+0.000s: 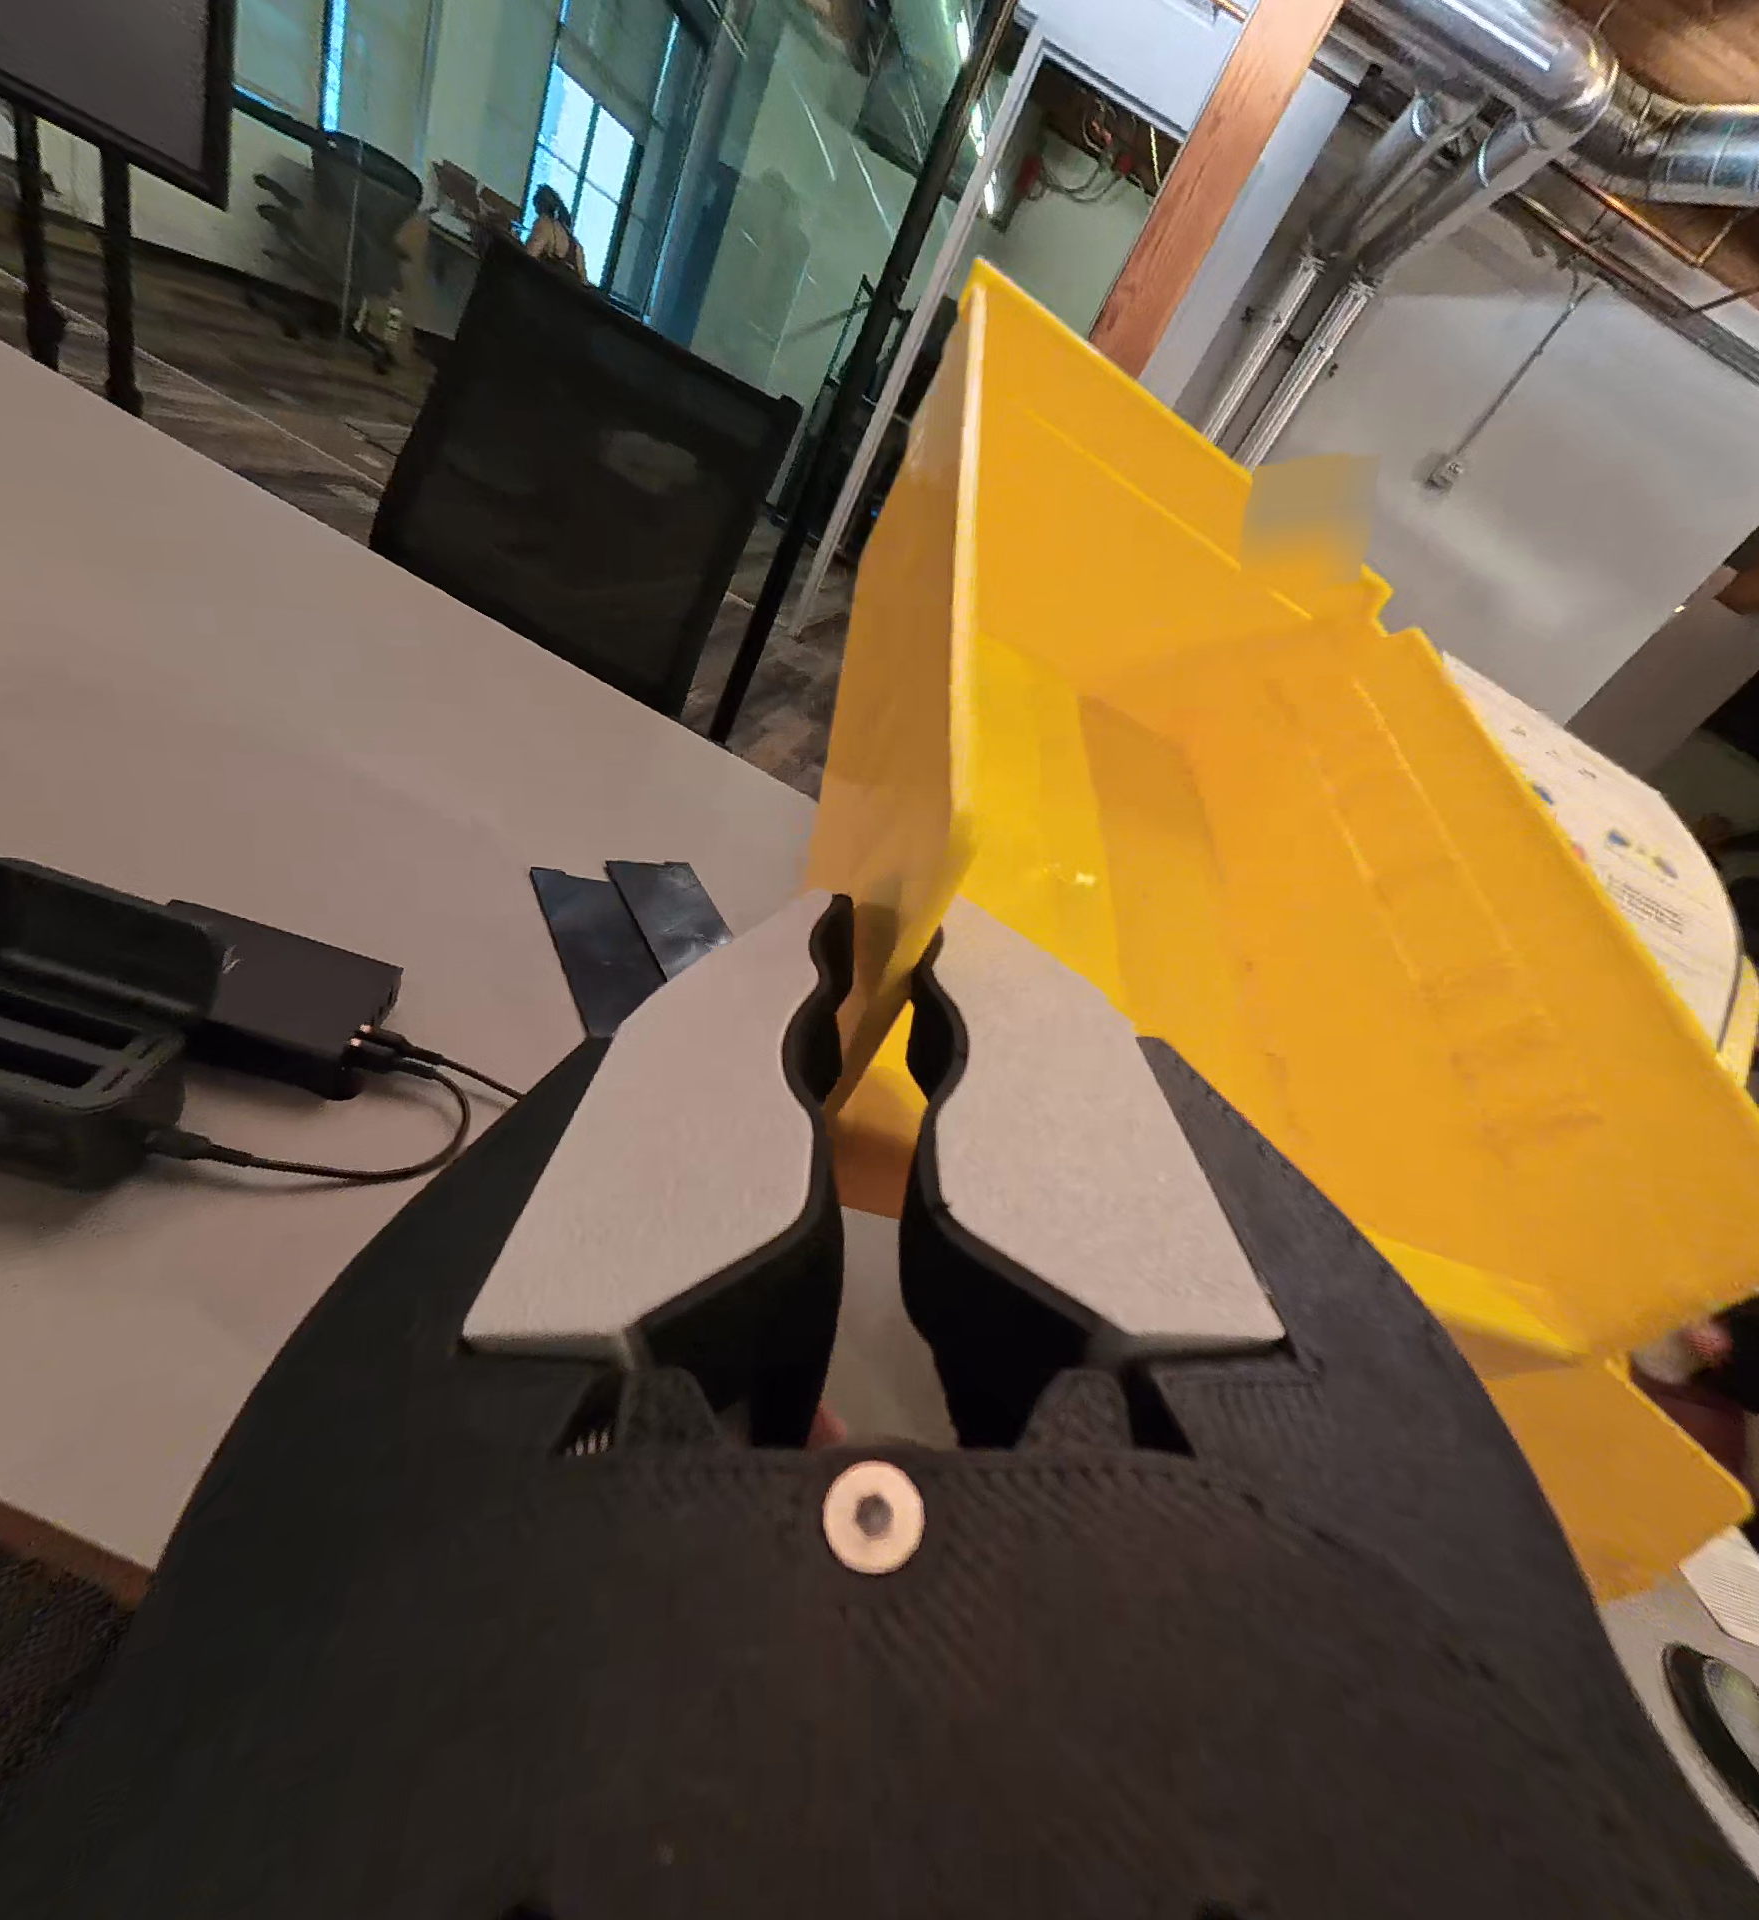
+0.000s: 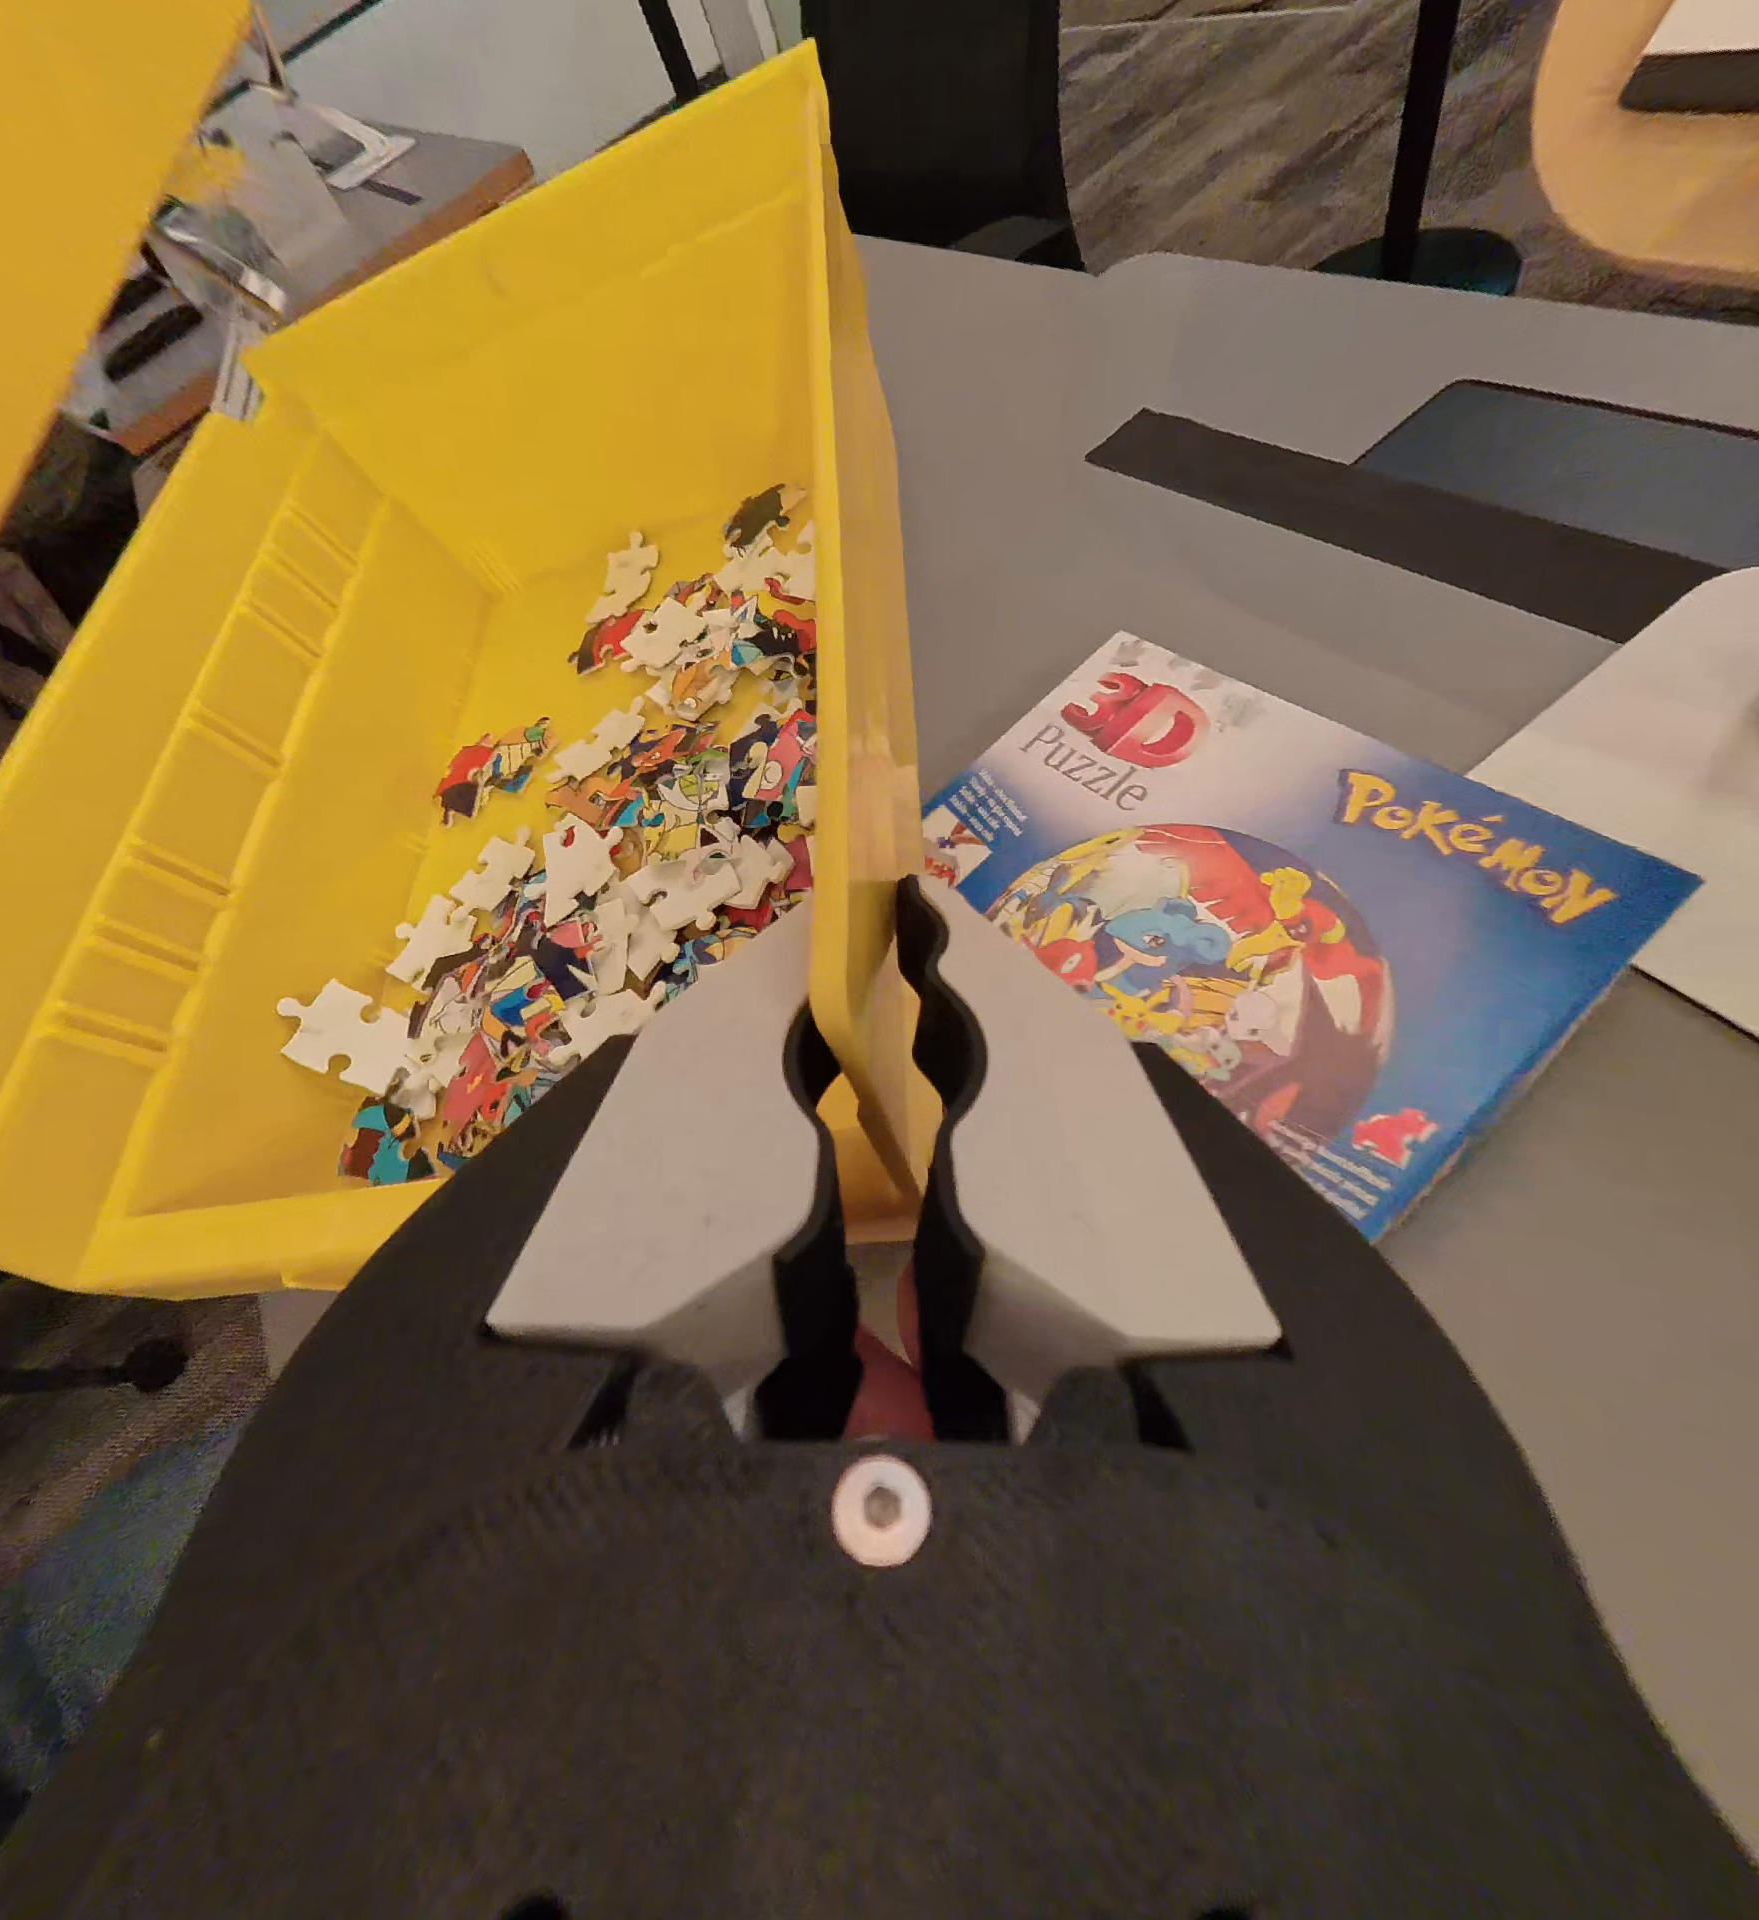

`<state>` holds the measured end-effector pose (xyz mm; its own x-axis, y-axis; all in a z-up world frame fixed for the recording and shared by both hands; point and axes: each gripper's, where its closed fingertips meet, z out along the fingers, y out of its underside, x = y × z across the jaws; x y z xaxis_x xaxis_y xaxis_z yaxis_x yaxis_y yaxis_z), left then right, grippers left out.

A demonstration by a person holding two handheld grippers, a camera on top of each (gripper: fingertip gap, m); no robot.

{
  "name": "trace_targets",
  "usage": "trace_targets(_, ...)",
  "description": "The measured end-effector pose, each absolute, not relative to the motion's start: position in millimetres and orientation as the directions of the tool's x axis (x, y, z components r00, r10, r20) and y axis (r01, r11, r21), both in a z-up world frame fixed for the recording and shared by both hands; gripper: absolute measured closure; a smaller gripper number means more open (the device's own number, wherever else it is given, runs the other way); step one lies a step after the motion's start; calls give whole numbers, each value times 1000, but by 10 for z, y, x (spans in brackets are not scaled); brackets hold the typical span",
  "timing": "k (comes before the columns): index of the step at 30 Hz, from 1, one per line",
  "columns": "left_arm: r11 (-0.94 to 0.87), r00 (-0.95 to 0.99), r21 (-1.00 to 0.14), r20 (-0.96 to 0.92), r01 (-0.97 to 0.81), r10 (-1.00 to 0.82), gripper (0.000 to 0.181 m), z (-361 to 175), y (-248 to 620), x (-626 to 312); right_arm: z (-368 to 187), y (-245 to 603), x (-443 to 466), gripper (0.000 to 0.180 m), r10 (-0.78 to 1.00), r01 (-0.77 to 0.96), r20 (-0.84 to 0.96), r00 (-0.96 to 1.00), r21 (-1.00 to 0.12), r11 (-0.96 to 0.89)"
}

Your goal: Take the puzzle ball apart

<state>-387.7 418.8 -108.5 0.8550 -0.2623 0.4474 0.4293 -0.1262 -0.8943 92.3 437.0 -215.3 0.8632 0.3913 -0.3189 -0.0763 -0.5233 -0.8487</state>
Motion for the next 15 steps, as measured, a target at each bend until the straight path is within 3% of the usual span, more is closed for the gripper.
trace_targets(1, -115, 855, -896, 444, 429, -267, 173, -1071, 4167, -3911, -2198, 4363, 872, 177, 391, -77, -326, 861, -843, -532)
trace_targets(15, -135, 796, -875, 479, 464, -369, 173, -1031, 3952, -3720, -2505, 4113, -106, 177, 409, -69, -359, 839, -815, -575)
